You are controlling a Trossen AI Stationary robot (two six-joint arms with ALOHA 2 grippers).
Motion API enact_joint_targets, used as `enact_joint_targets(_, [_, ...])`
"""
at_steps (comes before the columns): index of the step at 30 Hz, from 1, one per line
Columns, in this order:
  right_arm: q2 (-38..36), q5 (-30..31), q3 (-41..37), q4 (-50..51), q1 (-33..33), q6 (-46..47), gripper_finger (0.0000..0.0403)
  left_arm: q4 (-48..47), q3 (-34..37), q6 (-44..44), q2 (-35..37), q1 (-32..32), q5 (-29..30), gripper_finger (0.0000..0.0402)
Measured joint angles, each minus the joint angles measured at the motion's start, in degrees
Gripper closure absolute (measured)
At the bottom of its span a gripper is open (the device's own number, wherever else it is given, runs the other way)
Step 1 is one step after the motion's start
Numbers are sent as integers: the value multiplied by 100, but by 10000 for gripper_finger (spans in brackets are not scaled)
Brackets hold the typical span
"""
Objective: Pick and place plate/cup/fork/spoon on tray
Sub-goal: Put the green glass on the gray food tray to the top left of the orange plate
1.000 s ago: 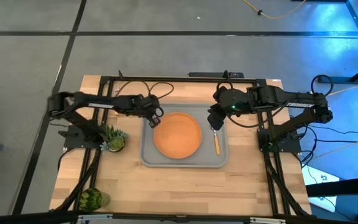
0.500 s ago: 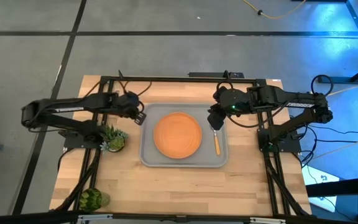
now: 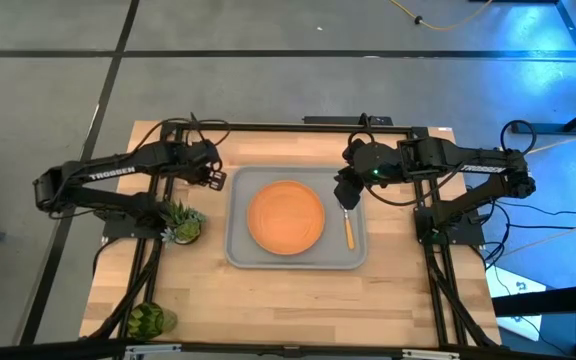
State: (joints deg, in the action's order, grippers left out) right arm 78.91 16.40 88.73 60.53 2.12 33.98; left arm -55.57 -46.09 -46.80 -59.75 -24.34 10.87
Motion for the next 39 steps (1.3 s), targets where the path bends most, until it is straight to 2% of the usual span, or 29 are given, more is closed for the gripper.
enact_joint_targets(6, [0, 0, 0, 0, 2, 0, 304, -181, 0, 133, 0, -262, 185, 401])
enact_joint_targets(8, [0, 0, 0, -2, 0, 0, 304, -187, 0, 507, -2, -291, 99, 401])
enact_joint_targets(11, [0, 0, 0, -4, 2, 0, 304, -193, 0, 552, -4, -389, -15, 400])
enact_joint_targets(14, [0, 0, 0, -4, 0, 0, 304, -301, -4, 497, -51, -596, -253, 386])
enact_joint_targets(19, [0, -3, 0, -4, 1, -2, 304, -539, -4, 481, -206, -1012, -286, 353])
enact_joint_targets(22, [0, -4, 0, -4, 2, -1, 304, -547, -4, 232, -312, -1280, -288, 338])
enact_joint_targets(27, [0, -4, 0, -4, 0, 0, 304, -547, -5, -815, -599, -1668, -288, 330])
enact_joint_targets(35, [0, -4, 0, -2, -1, -2, 304, -283, -4, -674, -975, -1674, -301, 329])
enact_joint_targets(39, [0, -5, 0, 0, 1, -4, 304, 129, -81, -497, -975, -1692, -613, 329])
